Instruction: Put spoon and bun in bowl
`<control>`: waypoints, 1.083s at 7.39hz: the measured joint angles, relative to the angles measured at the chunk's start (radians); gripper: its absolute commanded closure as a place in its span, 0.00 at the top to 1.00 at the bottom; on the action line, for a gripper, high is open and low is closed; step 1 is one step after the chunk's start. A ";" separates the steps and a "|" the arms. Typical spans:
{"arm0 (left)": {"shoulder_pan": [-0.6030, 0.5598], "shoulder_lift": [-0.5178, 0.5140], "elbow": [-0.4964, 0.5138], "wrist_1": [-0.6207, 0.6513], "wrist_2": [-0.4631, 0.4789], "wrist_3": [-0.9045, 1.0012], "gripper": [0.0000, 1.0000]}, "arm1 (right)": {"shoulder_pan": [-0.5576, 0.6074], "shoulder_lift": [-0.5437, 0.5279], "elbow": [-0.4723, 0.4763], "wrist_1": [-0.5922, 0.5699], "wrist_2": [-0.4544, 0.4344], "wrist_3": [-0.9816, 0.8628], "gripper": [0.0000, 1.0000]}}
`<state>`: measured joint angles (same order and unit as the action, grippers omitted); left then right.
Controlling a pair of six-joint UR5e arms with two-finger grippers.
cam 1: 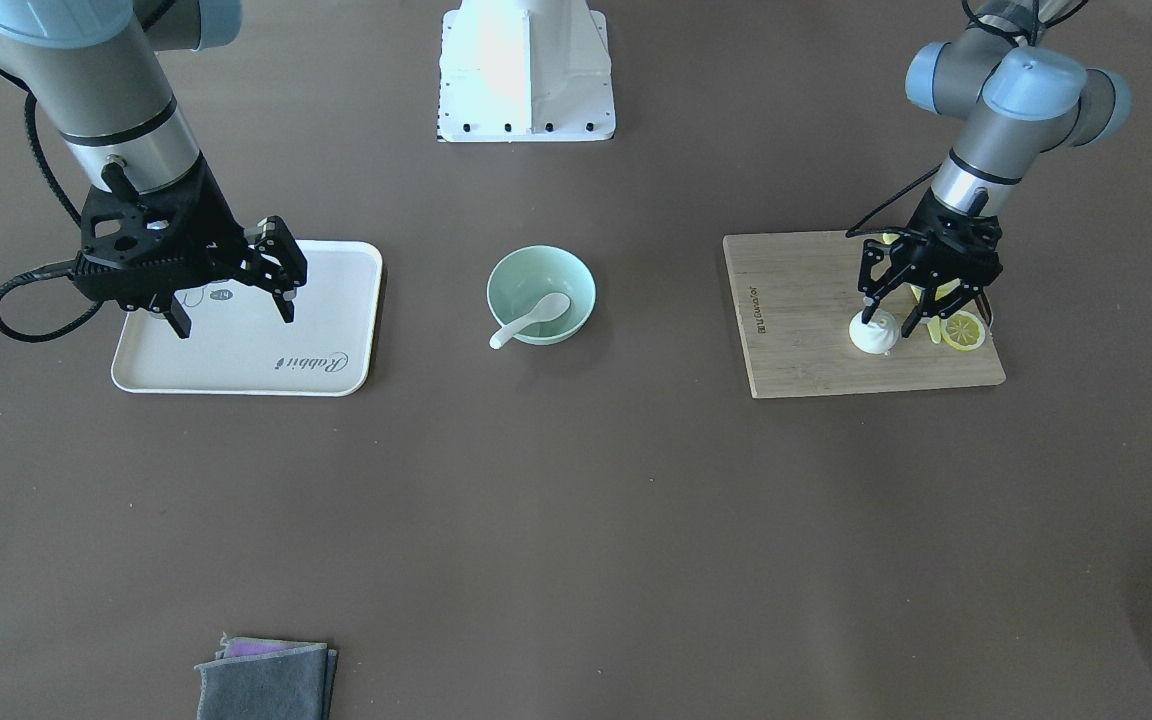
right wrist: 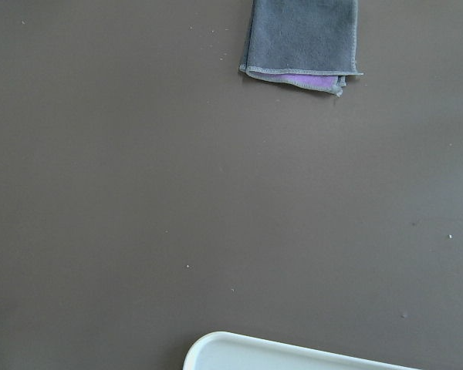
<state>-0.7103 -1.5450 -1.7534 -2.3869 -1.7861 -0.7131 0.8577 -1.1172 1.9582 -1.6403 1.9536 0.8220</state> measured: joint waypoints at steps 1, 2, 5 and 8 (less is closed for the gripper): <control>0.002 -0.006 0.011 0.000 0.002 0.002 0.00 | 0.004 -0.004 0.000 0.005 0.006 -0.006 1.00; 0.002 -0.008 0.010 -0.001 0.003 0.002 0.00 | 0.007 -0.005 0.001 0.007 0.009 -0.008 1.00; 0.002 -0.024 -0.069 0.004 -0.003 -0.037 0.00 | 0.011 -0.008 0.001 0.008 0.010 -0.011 1.00; 0.035 -0.185 -0.086 0.008 0.004 -0.302 0.00 | 0.049 -0.054 -0.004 0.007 0.032 -0.119 1.00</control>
<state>-0.6750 -1.7298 -1.8398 -2.3785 -1.7819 -1.0155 0.9066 -1.1708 1.9538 -1.6331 1.9851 0.7025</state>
